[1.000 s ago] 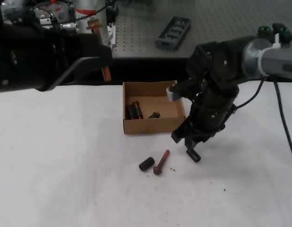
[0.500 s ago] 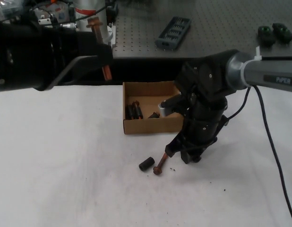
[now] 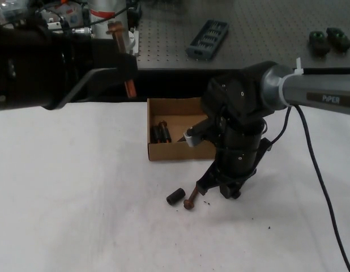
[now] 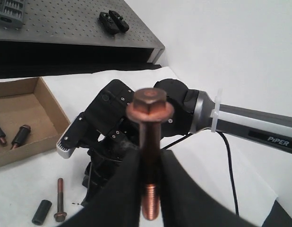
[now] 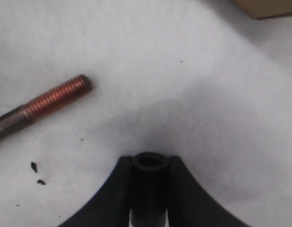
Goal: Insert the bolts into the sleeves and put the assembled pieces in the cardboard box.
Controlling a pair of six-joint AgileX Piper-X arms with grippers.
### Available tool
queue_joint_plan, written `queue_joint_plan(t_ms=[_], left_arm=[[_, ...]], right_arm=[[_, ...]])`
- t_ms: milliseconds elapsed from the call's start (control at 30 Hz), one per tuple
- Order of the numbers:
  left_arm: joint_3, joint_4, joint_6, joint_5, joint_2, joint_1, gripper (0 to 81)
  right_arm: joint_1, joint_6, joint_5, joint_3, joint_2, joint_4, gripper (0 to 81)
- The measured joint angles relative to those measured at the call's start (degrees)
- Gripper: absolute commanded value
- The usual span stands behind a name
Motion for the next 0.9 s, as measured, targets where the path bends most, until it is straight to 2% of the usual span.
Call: queue_joint_plan(t_ms=[133, 300, 433, 600, 900], left_arm=[[0.0, 0.0, 0.0, 0.0, 0.0, 0.0, 0.6], [0.0, -0.3, 0.6, -0.8, 0.0, 0.0, 0.6], [0.0, -6.8, 2.8, -3.0, 0.0, 0.3, 0.6], [0.0, -15.4, 3.5, -2.6, 3.0, 2.1, 0.6], [0.1, -27.4, -2.9, 11.2, 17.9, 3.2, 0.6]], right_arm=[[0.0, 0.0, -2.4, 0.8, -2.7, -0.4, 10.4], [0.0, 0.1, -6.2, 6.1, -12.1, -7.0, 10.4], [0.0, 1.8, -10.7, 17.0, -25.5, -14.1, 10.4], [0.0, 5.3, -15.2, 29.5, -33.2, -21.7, 10.4], [1.1, 6.8, -20.1, 41.9, -54.3, -33.7, 10.4]])
